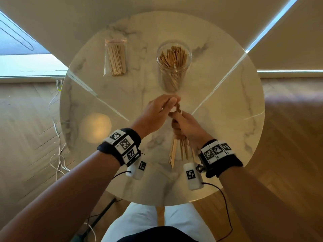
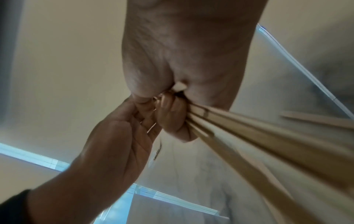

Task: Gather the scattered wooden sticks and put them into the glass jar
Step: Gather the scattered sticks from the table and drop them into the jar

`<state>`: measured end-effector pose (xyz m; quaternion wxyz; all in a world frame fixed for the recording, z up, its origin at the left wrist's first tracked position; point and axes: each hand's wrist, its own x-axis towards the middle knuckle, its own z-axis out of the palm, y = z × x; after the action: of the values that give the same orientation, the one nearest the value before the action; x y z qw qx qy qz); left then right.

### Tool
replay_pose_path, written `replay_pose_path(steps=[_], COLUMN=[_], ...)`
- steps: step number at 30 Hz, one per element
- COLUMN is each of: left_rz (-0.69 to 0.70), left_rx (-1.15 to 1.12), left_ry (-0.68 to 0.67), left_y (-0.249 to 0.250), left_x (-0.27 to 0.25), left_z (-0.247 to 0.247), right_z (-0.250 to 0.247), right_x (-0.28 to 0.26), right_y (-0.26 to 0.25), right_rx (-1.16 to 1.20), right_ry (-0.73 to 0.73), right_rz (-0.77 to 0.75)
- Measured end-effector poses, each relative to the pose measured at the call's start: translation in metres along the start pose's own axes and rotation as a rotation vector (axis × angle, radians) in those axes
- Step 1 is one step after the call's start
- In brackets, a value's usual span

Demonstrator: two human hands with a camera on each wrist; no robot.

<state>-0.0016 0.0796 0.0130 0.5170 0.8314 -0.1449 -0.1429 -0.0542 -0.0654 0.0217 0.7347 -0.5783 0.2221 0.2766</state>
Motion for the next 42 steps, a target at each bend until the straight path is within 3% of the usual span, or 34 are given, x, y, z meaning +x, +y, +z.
replay_pose_path(steps=[3, 7, 10, 13, 16, 18, 20, 22, 25, 29, 33, 37, 42], left_rz=[0.04, 0.167, 0.239, 0.233, 0.197, 0.164, 0.28, 0.486, 0.591, 0.55, 0.396, 0.203, 0.17], left_rx=[-0.068, -0.162, -0.162, -0.184, -0.168, -0.034, 0.2, 0.511, 0.745, 0.715, 0.68, 0.62, 0.512], left_ry=[0.053, 0.15, 0.152, 0.118, 0.079, 0.006, -0.145, -0.311, -0.427, -0.346, -0.223, -0.106, -0.016], left_y=[-0.002, -0.001, 0.003, 0.01, 0.002, -0.023, -0.056, -0.088, -0.109, -0.105, -0.09, -0.073, -0.084], left_x=[-0.016, -0.053, -0.07, -0.068, -0.064, -0.07, -0.085, -0.105, -0.122, -0.105, -0.066, -0.04, -0.051], left_z=[0.003, 0.012, 0.027, 0.035, 0.024, 0.007, -0.014, -0.03, -0.037, -0.021, 0.002, 0.005, -0.024], right_z=[0.006, 0.003, 0.013, 0.033, 0.026, 0.003, -0.02, -0.034, -0.03, -0.006, 0.005, 0.017, 0.035], right_x=[0.003, 0.005, -0.005, -0.016, -0.021, -0.024, -0.031, -0.04, -0.047, -0.038, -0.012, -0.001, -0.002], right_y=[-0.007, -0.024, -0.021, -0.007, 0.0, 0.009, 0.026, 0.047, 0.072, 0.074, 0.061, 0.043, 0.049], right_rx=[0.118, 0.678, 0.874, 0.632, 0.328, -0.099, -0.619, -0.845, -0.89, -0.875, -0.877, -0.886, -1.151], right_ry=[0.121, 0.431, 0.463, 0.422, 0.466, 0.53, 0.563, 0.592, 0.622, 0.642, 0.646, 0.666, 0.533], right_rz=[-0.089, -0.189, -0.171, -0.06, -0.105, -0.125, -0.027, 0.085, 0.119, 0.03, -0.096, -0.062, -0.051])
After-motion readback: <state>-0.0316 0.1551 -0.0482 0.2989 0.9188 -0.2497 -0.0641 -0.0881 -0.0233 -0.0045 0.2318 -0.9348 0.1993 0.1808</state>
